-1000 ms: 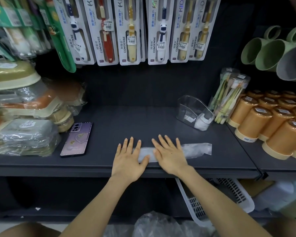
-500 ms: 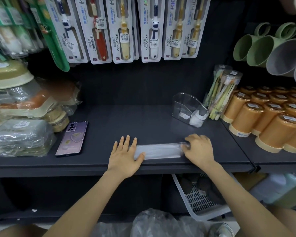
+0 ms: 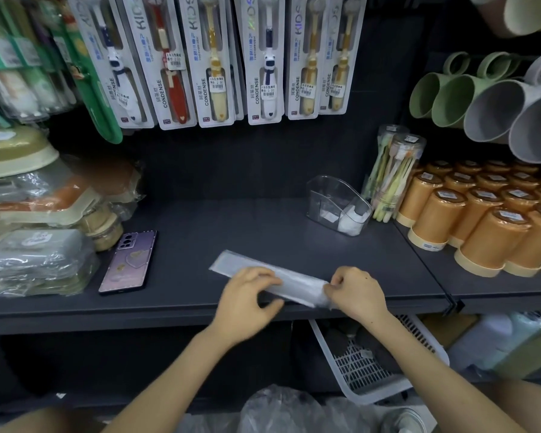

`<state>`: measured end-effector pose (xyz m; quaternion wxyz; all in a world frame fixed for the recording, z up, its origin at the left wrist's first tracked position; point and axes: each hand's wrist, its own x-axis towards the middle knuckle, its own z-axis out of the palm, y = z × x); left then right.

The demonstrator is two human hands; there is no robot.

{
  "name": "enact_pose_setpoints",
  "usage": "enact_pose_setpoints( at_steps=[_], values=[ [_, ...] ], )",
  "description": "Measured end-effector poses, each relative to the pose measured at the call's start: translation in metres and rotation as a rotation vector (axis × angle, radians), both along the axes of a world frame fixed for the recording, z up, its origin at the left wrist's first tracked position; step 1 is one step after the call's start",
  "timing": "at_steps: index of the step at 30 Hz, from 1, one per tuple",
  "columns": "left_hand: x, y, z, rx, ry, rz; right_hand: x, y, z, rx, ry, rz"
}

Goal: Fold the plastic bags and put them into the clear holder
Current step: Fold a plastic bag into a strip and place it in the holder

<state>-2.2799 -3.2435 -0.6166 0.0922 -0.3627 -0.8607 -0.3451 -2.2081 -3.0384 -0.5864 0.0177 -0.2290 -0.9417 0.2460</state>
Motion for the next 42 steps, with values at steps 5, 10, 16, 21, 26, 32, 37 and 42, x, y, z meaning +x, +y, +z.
enact_pose_setpoints(
  at_steps=[5,10,16,21,26,32,37,42],
  values=[
    [0.016,0.017,-0.012,-0.091,-0.112,-0.106,0.006,-0.010,0.011,-0.510,-0.049,-0.095],
    [0.018,0.024,-0.019,0.032,-0.060,0.011,0.006,-0.014,0.036,-1.062,-0.082,-0.165],
    [0.013,0.029,-0.001,0.197,-0.450,0.216,-0.011,-0.003,0.051,-1.589,0.158,-0.241],
    [0.005,0.031,0.004,0.356,-0.698,0.298,-0.024,-0.017,0.024,-1.140,0.087,-0.243],
    [0.007,0.029,0.004,0.436,-0.748,0.280,-0.028,-0.043,0.008,-0.916,0.128,-0.050],
    [0.012,0.023,0.012,0.491,-0.788,0.182,-0.026,-0.047,0.000,-0.932,0.285,-0.029],
    [0.020,0.016,0.014,0.548,-0.817,0.143,-0.023,-0.042,-0.003,-1.030,0.276,0.047],
    [0.008,0.008,0.019,0.599,-0.964,0.173,-0.026,-0.033,-0.004,-0.940,0.120,0.159]
  ],
)
